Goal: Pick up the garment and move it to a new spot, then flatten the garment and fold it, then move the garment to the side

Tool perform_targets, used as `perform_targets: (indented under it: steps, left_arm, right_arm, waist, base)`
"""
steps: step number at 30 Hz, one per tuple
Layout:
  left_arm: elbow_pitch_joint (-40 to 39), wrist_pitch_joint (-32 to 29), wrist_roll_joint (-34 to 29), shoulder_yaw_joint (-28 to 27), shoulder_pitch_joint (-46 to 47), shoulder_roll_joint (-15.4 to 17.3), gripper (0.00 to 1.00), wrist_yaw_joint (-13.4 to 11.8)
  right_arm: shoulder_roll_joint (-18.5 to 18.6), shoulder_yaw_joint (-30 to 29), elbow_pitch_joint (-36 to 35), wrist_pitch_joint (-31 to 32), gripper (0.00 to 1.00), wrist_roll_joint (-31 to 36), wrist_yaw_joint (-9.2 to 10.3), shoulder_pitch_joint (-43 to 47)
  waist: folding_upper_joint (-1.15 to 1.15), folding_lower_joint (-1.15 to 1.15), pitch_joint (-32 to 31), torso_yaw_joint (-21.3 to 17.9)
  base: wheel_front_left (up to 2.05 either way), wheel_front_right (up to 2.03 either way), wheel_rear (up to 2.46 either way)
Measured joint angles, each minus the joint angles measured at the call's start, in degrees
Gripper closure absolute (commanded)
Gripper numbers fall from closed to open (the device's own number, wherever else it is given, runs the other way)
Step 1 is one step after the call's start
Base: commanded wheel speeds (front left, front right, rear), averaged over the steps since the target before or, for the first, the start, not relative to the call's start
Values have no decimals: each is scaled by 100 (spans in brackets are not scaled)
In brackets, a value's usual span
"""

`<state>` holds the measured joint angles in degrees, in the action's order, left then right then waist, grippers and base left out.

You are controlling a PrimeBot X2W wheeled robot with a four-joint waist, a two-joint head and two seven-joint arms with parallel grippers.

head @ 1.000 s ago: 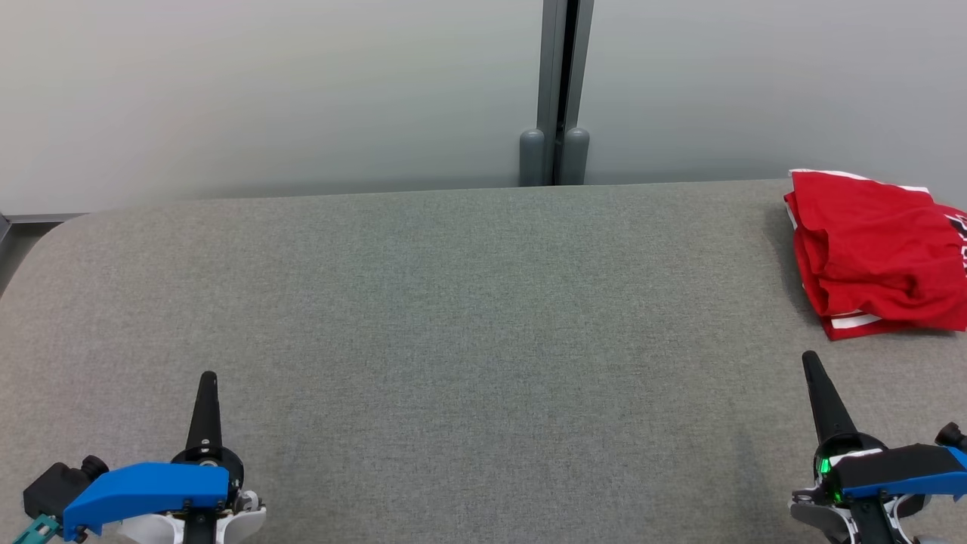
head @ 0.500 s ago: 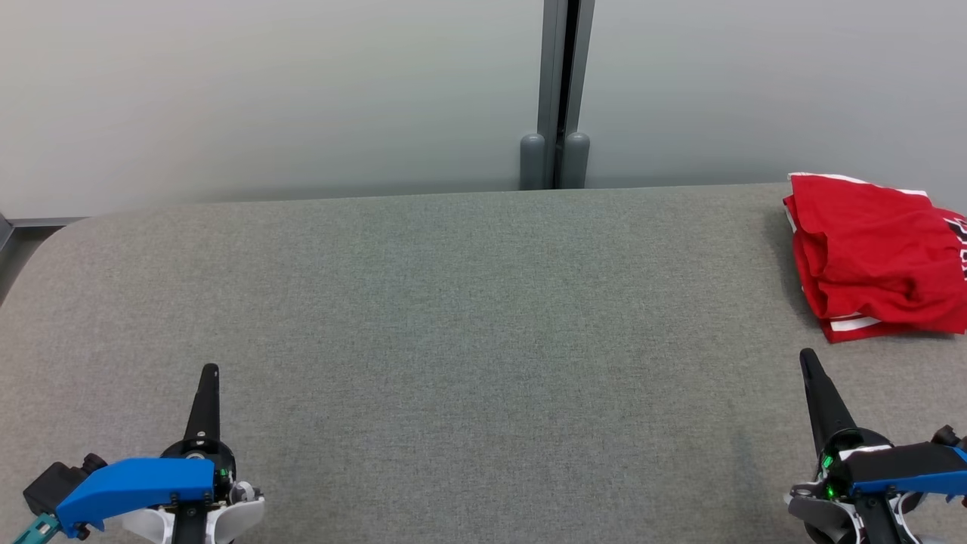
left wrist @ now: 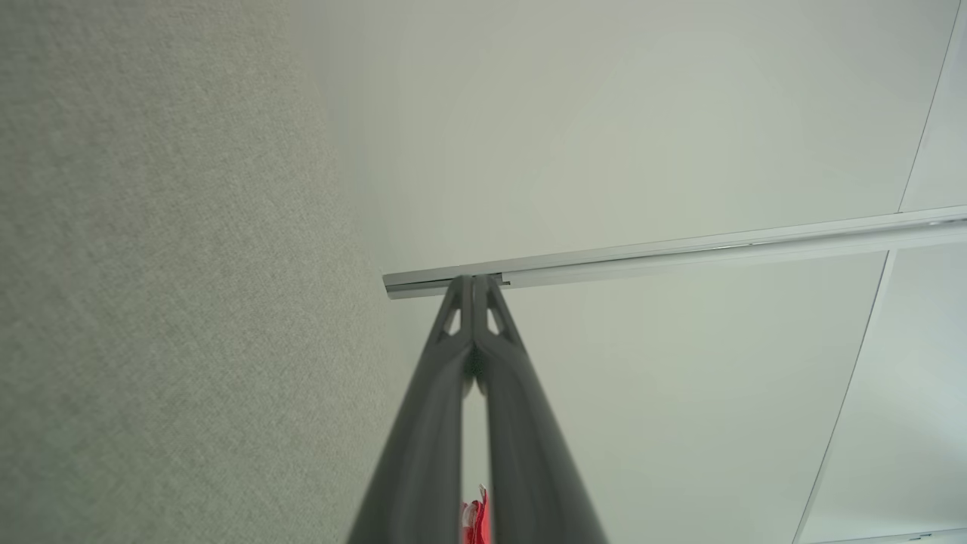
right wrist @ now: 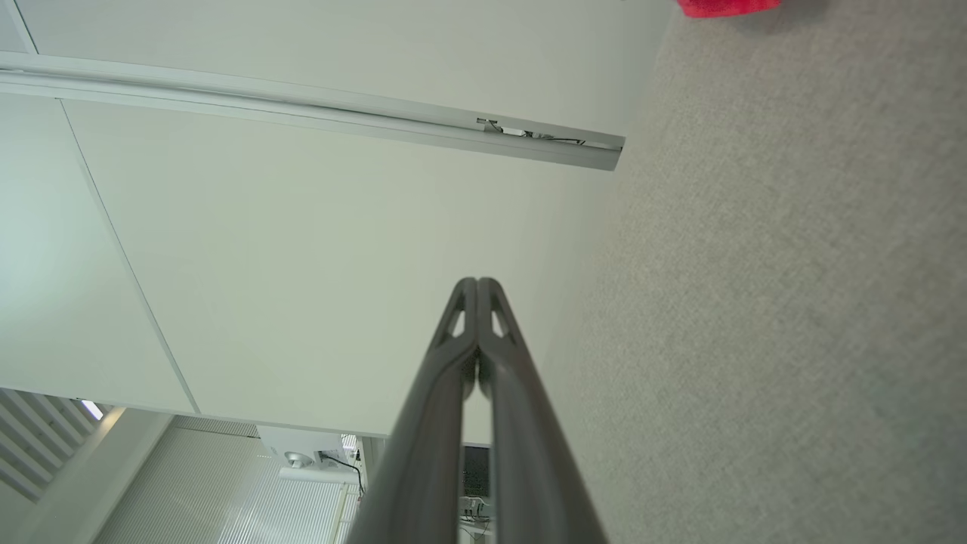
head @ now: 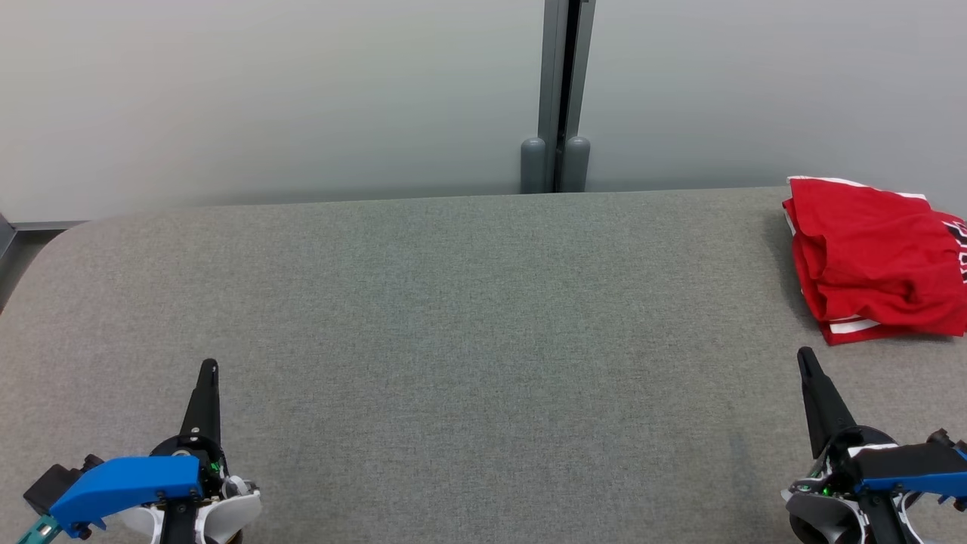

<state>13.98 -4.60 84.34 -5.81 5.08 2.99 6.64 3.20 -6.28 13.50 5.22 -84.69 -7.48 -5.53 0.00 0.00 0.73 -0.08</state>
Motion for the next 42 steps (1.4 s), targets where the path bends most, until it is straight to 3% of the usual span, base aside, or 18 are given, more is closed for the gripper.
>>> perform_targets:
  steps: [19,42]
  left_arm:
    - [11,-191,782,-73,85,-5,100,57]
    - [12,-194,801,-74,88,-7,100,78]
  right_arm:
    - [-26,-19,49,127,100,-740,0,-24]
    - [-29,-20,53,129,100,-765,0,-25]
  waist:
    - [0,0,-55,8]
    - [0,0,-56,8]
  base:
    - [0,0,0]
    - [0,0,0]
